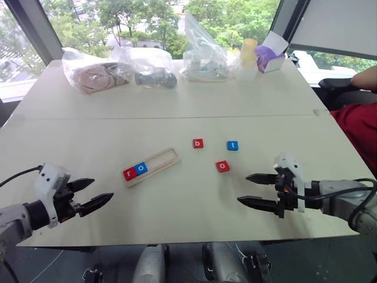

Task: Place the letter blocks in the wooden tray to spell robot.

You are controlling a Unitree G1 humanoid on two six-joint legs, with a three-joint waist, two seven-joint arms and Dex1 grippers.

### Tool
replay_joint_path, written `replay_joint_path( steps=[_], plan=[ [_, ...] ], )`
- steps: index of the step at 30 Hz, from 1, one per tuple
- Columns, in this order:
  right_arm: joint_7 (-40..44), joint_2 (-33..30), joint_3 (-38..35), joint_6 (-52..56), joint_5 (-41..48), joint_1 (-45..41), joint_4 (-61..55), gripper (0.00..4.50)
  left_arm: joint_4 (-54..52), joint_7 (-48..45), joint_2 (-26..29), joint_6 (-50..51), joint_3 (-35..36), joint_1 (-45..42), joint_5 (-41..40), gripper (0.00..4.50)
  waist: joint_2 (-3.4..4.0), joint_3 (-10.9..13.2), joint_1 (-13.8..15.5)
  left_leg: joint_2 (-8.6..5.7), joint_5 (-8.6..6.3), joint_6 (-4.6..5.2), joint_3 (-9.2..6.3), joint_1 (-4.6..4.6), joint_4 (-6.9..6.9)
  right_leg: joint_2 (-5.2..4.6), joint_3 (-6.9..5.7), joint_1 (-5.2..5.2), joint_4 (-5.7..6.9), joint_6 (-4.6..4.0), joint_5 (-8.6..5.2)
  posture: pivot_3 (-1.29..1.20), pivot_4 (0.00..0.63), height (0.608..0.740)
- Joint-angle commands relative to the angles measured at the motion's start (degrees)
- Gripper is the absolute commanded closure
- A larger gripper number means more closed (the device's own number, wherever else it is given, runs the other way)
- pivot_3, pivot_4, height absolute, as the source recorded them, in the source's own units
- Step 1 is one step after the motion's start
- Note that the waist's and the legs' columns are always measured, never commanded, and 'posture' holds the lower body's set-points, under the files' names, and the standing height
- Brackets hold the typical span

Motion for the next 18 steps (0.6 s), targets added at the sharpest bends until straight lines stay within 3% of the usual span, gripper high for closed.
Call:
replay_joint_path(
  steps=[1,18],
  plan=[
    [0.7,-0.1,-0.1,-1.4,-0.7,-1.1,0.7,0.04,-2.0,1.0,0.3,0.0,1.1,-1.0,-0.5,0.00,0.00,0.0,0.0,0.00,0.00,0.00,0.00,0.00,0.00,0.00,0.00,0.00,0.00,0.00,0.00,0.00,0.150,0.740],
    [-0.9,0.8,0.8,-1.3,-3.2,-3.2,4.8,0.04,0.4,0.6,0.4,-0.8,2.1,-1.8,0.5,0.00,0.00,0.0,0.0,-0.01,0.00,0.00,0.02,0.00,0.01,0.03,0.00,0.00,0.02,0.01,0.00,0.00,0.150,0.740]
  ],
)
